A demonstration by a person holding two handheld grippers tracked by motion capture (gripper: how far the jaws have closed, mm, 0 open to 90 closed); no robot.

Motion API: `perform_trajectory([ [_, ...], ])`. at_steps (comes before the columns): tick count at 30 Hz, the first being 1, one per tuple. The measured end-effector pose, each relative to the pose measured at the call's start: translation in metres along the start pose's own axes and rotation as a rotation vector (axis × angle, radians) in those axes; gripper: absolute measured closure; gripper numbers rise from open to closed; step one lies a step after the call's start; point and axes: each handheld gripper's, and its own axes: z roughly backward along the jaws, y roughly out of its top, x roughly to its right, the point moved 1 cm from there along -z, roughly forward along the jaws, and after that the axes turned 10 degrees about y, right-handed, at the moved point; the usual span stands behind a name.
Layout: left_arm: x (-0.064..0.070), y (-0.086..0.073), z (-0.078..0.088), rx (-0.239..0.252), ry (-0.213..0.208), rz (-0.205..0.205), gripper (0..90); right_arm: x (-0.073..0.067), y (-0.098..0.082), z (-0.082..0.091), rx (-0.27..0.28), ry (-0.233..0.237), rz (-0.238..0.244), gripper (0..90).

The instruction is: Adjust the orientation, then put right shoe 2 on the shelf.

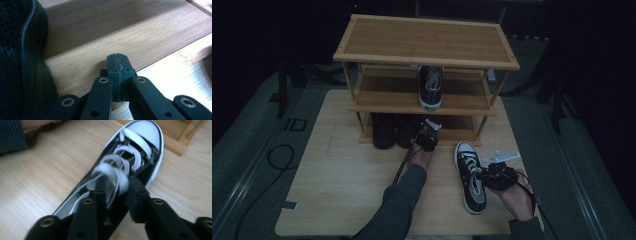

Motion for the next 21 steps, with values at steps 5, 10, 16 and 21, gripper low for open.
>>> perform_trajectory([
  [5,0.000,0.000,0.000,0.000,0.002,0.001,90.0,-0.001,-0.007,0.003,-0.012,-0.018,-0.056,70.5],
  [10,0.000,0.000,0.000,0.000,0.001,0.000,90.0,0.001,-0.004,-0.008,-0.041,-0.023,-0.097,77.2],
  [16,0.000,0.000,0.000,0.000,0.001,0.002,90.0,0.001,0.001,-0.023,-0.060,-0.044,-0.111,82.2],
  [21,0.000,0.000,0.000,0.001,0.002,0.003,90.0,0.011,0.000,-0.015,0.004,0.026,-0.168,85.2],
])
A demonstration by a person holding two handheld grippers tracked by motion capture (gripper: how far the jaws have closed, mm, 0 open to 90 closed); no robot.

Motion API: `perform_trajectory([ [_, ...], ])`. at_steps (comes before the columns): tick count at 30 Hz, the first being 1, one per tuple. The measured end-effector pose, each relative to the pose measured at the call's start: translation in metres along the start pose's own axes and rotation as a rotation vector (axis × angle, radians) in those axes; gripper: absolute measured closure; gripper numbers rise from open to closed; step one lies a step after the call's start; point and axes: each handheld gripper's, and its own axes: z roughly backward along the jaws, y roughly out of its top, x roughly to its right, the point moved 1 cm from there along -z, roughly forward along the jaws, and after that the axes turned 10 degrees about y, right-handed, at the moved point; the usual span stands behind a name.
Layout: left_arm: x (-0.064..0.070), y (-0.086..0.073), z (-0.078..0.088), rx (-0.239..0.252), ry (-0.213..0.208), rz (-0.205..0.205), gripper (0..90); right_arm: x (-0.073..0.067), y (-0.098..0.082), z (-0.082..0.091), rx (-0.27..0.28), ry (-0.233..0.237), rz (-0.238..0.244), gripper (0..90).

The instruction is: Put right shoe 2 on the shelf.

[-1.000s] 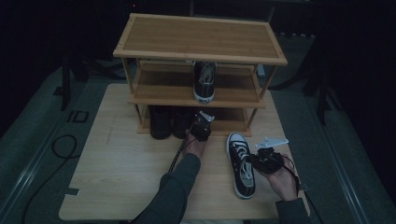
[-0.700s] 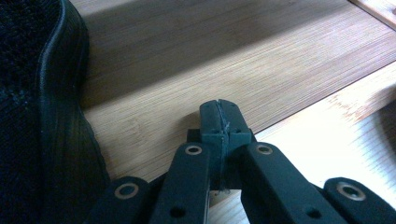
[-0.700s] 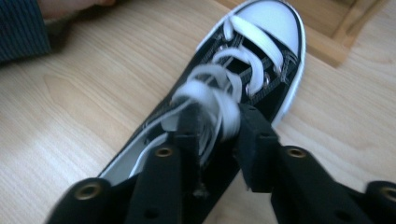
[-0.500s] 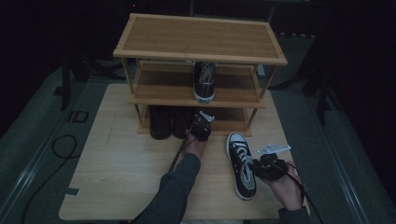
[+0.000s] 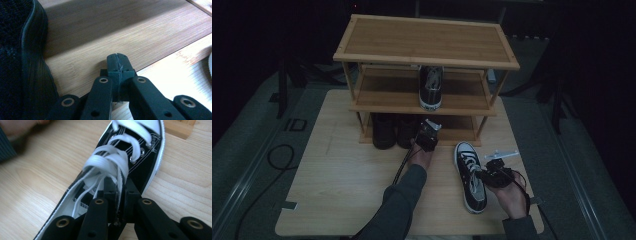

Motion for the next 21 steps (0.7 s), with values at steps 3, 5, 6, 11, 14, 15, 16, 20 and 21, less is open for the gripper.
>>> perform_trajectory([
  [3,0.000,0.000,0.000,0.000,0.000,0.000,90.0,0.005,-0.001,0.002,0.018,0.017,-0.015,85.5],
  [5,0.000,0.000,0.000,0.000,0.001,0.000,90.0,0.009,-0.001,0.005,0.034,0.024,-0.028,85.7],
  [6,0.000,0.000,0.000,0.000,0.001,-0.001,90.0,0.010,-0.001,0.006,0.035,0.031,-0.032,85.7],
  [11,0.000,0.000,0.000,0.000,-0.001,0.001,90.0,0.012,0.001,0.008,0.044,0.055,-0.028,85.7],
  [14,0.000,0.000,0.000,0.000,0.000,0.001,90.0,0.012,0.003,0.011,0.049,0.062,-0.025,85.7],
  [15,0.000,0.000,0.000,0.000,-0.001,0.001,90.0,0.012,0.004,0.012,0.051,0.066,-0.024,85.7],
  [16,0.000,0.000,0.000,0.000,-0.001,0.002,90.0,0.012,0.004,0.014,0.054,0.069,-0.024,85.8],
  [20,0.000,0.000,0.000,0.000,-0.002,0.002,90.0,0.012,0.007,0.019,0.066,0.080,-0.015,85.7],
  [21,0.000,0.000,0.000,0.000,-0.001,0.002,90.0,0.011,0.008,0.020,0.068,0.079,-0.014,85.7],
])
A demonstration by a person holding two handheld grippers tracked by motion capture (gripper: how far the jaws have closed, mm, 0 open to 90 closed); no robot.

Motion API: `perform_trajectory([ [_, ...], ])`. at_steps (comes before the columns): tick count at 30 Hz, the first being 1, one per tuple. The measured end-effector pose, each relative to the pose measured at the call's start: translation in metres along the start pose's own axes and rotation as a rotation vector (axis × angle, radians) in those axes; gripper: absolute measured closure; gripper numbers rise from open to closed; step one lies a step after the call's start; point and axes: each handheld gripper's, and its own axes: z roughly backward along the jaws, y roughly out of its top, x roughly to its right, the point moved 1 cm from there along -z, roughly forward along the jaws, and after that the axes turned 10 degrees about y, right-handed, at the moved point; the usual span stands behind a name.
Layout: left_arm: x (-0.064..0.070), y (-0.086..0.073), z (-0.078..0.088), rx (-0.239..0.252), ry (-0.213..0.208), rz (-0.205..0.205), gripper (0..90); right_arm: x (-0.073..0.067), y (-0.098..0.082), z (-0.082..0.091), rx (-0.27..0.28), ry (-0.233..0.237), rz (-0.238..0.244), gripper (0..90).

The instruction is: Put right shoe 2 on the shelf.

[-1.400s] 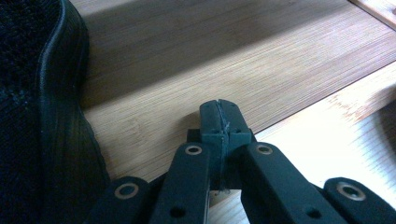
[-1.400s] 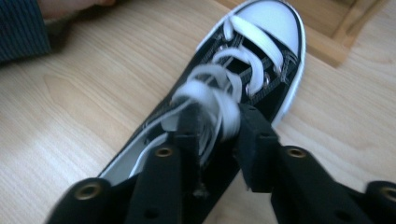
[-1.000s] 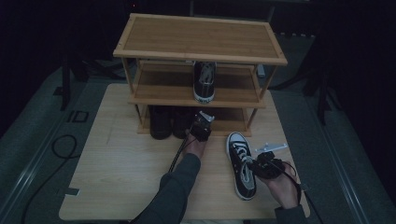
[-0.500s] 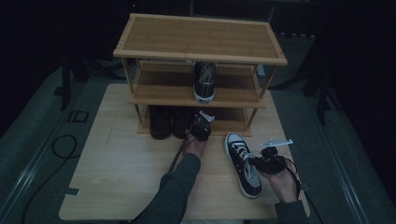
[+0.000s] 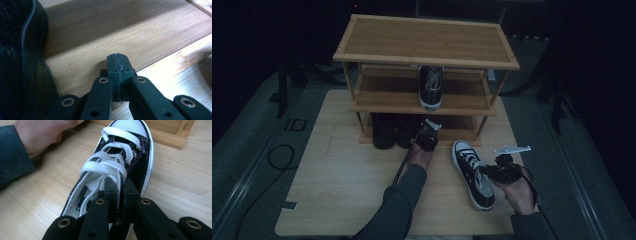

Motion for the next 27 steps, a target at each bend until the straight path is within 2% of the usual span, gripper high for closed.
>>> perform_trajectory([
  [27,0.000,0.000,0.000,0.000,0.000,0.009,90.0,-0.009,0.023,0.021,0.017,0.021,0.077,85.7],
])
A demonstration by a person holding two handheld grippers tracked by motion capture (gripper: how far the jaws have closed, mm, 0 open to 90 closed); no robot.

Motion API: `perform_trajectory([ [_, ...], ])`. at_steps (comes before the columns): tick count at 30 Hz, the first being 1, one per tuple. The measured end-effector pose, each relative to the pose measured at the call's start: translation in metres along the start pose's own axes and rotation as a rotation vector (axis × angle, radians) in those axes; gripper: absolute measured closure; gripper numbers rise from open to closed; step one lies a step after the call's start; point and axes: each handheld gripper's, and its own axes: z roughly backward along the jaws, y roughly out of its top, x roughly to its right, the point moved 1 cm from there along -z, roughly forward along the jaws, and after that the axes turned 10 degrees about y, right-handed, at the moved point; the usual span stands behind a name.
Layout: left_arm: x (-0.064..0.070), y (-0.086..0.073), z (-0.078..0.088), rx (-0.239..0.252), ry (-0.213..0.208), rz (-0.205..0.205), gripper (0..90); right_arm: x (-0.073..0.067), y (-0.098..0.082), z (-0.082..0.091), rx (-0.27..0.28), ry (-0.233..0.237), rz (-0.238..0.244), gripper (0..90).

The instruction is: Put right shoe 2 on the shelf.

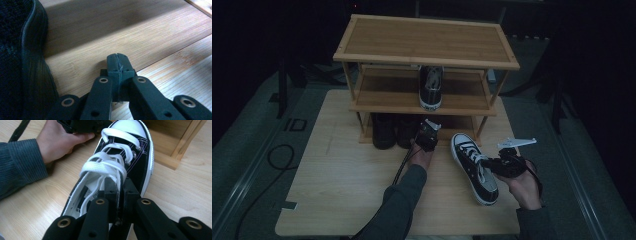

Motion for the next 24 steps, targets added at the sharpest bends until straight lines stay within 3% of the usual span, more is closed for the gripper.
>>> perform_trajectory([
  [24,0.000,0.000,0.000,0.001,0.001,0.002,90.0,-0.009,0.024,0.020,0.020,0.031,0.070,85.7],
])
